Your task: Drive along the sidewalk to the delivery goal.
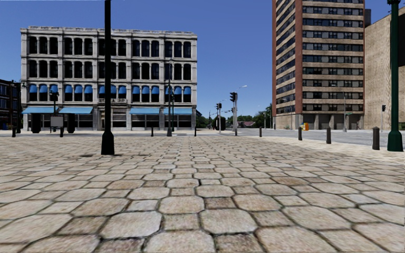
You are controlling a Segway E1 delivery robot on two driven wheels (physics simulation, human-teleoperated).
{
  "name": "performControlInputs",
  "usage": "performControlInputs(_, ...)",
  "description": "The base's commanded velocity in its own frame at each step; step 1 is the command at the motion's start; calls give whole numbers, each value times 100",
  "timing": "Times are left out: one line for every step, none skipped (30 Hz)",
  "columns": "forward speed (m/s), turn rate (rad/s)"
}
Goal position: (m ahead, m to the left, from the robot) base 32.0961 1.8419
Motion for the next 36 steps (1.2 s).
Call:
performControlInputs(200, 0)
performControlInputs(200, 0)
performControlInputs(200, 0)
performControlInputs(200, 0)
performControlInputs(200, 0)
performControlInputs(200, 0)
performControlInputs(200, 0)
performControlInputs(200, 0)
performControlInputs(200, 0)
performControlInputs(200, 0)
performControlInputs(200, 0)
performControlInputs(200, 0)
performControlInputs(200, 0)
performControlInputs(200, 0)
performControlInputs(200, 0)
performControlInputs(200, 0)
performControlInputs(200, 0)
performControlInputs(200, 0)
performControlInputs(200, 0)
performControlInputs(200, 0)
performControlInputs(200, 0)
performControlInputs(200, 0)
performControlInputs(200, 0)
performControlInputs(200, 0)
performControlInputs(200, 0)
performControlInputs(200, 0)
performControlInputs(200, 0)
performControlInputs(200, 0)
performControlInputs(200, 0)
performControlInputs(200, 0)
performControlInputs(200, 0)
performControlInputs(200, -33)
performControlInputs(200, -33)
performControlInputs(200, -83)
performControlInputs(200, -106)
performControlInputs(200, -113)
